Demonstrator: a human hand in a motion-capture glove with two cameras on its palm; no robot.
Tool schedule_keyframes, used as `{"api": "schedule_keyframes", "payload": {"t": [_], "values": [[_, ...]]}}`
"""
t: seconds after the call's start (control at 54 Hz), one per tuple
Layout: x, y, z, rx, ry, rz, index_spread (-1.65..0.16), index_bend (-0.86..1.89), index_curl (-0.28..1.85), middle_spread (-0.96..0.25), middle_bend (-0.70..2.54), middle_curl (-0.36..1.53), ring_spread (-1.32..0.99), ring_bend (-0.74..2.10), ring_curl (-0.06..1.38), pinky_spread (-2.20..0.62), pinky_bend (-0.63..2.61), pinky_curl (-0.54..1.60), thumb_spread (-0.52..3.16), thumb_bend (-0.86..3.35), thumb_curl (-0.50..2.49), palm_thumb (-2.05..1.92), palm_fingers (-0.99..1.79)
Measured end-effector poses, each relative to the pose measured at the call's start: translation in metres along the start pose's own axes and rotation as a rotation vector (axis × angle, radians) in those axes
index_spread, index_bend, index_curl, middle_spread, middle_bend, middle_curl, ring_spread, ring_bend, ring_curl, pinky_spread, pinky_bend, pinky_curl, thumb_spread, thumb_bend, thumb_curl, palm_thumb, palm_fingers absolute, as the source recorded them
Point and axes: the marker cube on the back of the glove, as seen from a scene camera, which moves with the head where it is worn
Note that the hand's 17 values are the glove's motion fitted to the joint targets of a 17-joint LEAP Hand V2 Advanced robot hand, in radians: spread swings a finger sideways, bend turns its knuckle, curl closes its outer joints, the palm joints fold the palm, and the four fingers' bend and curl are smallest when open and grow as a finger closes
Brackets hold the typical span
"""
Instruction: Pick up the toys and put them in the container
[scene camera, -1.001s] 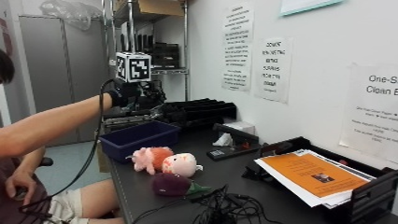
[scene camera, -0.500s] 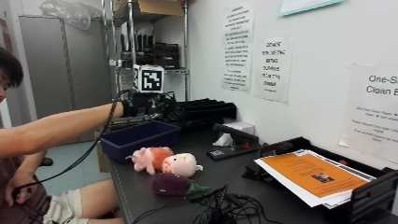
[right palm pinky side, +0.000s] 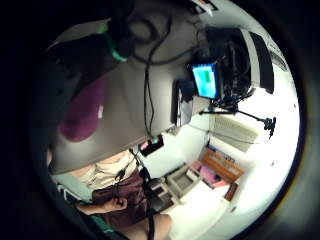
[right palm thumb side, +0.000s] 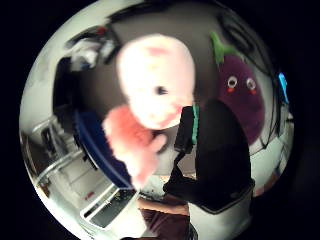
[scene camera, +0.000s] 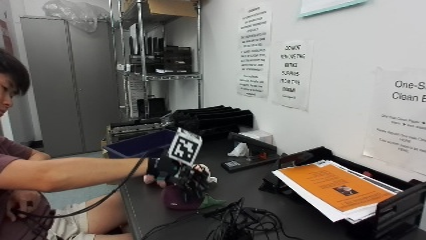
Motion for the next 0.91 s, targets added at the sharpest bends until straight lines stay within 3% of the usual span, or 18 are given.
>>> {"api": "schedule_keyframes", "payload": {"t": [0.037, 0.111, 0.185, 0.259, 0.371, 0.5, 0.63, 0.741, 0.908], "values": [[-0.004, -0.007, 0.018, -0.039, 0.004, 0.045, -0.11, 0.02, 0.10, 0.11, 0.13, 0.26, 0.04, 0.62, 0.25, 0.02, 1.21, 0.41, 1.55, 0.00, 0.21, 0.00, -0.24], [-0.006, -0.008, 0.049, -0.080, 0.041, -0.044, -0.10, -0.01, 0.08, 0.12, 0.12, 0.25, 0.03, 0.71, 0.28, 0.00, 1.27, 0.42, 1.57, 0.00, 0.22, 0.00, -0.21], [-0.026, -0.010, 0.051, 0.051, -0.209, 0.024, -0.09, -0.08, 0.05, 0.13, 0.17, 0.26, 0.00, 0.92, 0.34, -0.07, 1.35, 0.43, 1.55, -0.01, 0.23, -0.01, -0.10], [-0.023, -0.009, 0.048, 0.090, -0.234, 0.082, -0.09, -0.10, 0.00, 0.12, 0.25, 0.29, -0.10, 1.22, 0.43, -0.20, 1.50, 0.46, 1.54, 0.01, 0.25, 0.04, 0.17], [-0.022, -0.011, 0.046, 0.151, -0.260, 0.078, -0.07, -0.10, -0.03, 0.09, 0.40, 0.36, -0.19, 1.42, 0.49, -0.29, 1.62, 0.47, 1.55, 0.07, 0.29, 0.16, 0.24], [-0.020, -0.014, 0.042, 0.267, -0.314, 0.041, -0.06, 0.02, -0.01, 0.00, 0.63, 0.45, -0.26, 1.52, 0.52, -0.33, 1.64, 0.47, 1.57, 0.20, 0.39, 0.43, 0.38], [-0.024, -0.013, 0.034, 0.283, -0.270, 0.024, -0.08, 0.10, 0.02, -0.10, 0.72, 0.52, -0.31, 1.51, 0.53, -0.33, 1.60, 0.46, 1.41, 0.24, 0.51, 0.62, 0.40], [-0.017, -0.002, 0.001, 0.277, -0.298, 0.013, -0.12, 0.19, 0.04, -0.18, 0.92, 0.61, -0.34, 1.49, 0.54, -0.33, 1.48, 0.43, 1.27, 0.24, 0.61, 0.69, 0.56], [0.007, 0.034, -0.094, 0.422, -0.325, 0.015, -0.18, 0.22, 0.07, -0.26, 1.00, 0.69, -0.36, 1.48, 0.56, -0.33, 1.41, 0.43, 1.09, 0.24, 0.74, 0.74, 0.62]]}}
